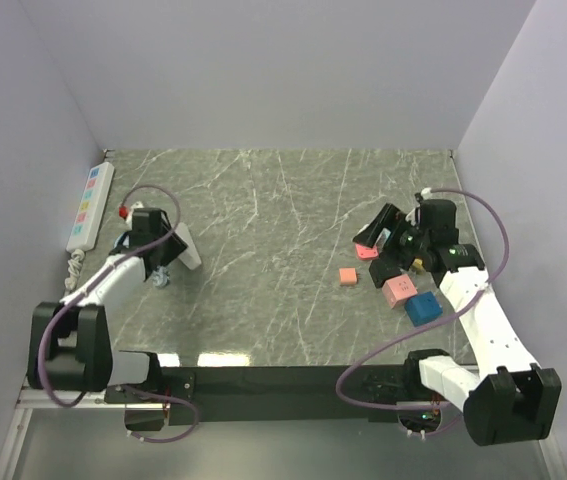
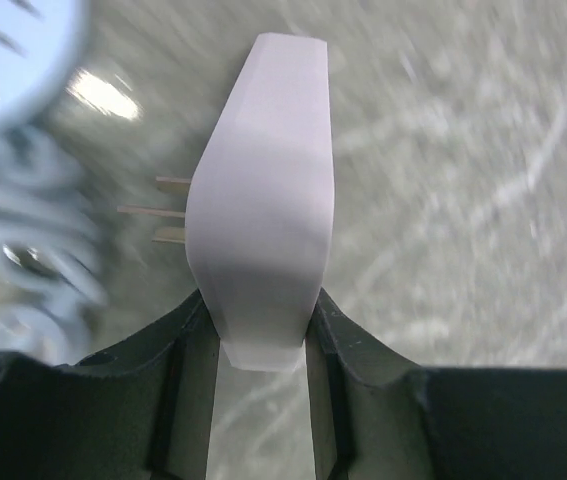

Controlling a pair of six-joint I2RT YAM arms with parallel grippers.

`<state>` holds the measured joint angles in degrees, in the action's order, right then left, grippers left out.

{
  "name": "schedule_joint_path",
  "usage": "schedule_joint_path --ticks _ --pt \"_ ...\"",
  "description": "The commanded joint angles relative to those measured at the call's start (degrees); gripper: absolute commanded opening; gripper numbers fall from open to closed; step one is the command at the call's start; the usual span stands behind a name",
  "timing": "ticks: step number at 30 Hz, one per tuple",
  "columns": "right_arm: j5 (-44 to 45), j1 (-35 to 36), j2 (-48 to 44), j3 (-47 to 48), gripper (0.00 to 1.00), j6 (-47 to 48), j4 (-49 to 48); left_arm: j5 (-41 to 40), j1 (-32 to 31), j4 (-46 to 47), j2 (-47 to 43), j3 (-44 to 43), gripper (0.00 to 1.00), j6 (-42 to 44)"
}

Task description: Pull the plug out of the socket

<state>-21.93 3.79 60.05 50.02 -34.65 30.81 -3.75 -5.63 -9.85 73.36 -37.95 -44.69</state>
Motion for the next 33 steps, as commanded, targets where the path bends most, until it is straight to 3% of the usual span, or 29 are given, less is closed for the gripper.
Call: schedule_joint_path --ticks 1,5,8,11,12,15,17,18,32,33 --pt "-3.0 2.6 -3.3 -1.2 0.96 1.7 0.3 -3.2 7.6 -4.8 4.8 -5.4 0.01 1.1" --pt "-1.9 4.9 -5.2 -2.3 0.96 3.0 1.0 1.4 15.6 -2.7 12.3 -8.1 0.00 1.9" --pt "-1.8 5.2 -6.9 -3.2 0.97 3.5 1.4 4.2 18.0 -2.2 15.3 -10.6 0.01 2.2" --pt "-1.5 5.2 -8.9 -4.1 0.97 3.9 1.1 6.0 18.1 -2.6 16.5 -12.0 0.21 3.6" --pt "-1.2 5.2 -9.5 -4.5 0.98 3.9 1.1 6.6 18.2 -2.3 16.4 -11.9 0.39 4.0" --pt "-1.1 5.1 -10.2 -4.8 0.98 4.1 0.9 10.8 18.2 -1.0 15.2 -11.0 0.67 5.0" --pt "-1.0 5.2 -10.6 -4.9 0.98 4.0 0.3 13.0 18.0 -1.1 13.6 -11.1 0.80 6.0" --pt "-1.0 5.2 -11.2 -5.2 0.98 3.9 0.0 13.4 18.0 -1.4 12.8 -11.3 0.97 6.4" --pt "5.3 5.1 -19.2 -4.2 1.00 2.7 -2.2 27.7 15.2 -1.8 -7.8 -9.9 0.99 11.8" --pt "7.3 5.2 -19.7 -4.0 1.00 2.6 -2.0 32.1 14.7 -0.6 -9.1 -9.1 0.99 11.8"
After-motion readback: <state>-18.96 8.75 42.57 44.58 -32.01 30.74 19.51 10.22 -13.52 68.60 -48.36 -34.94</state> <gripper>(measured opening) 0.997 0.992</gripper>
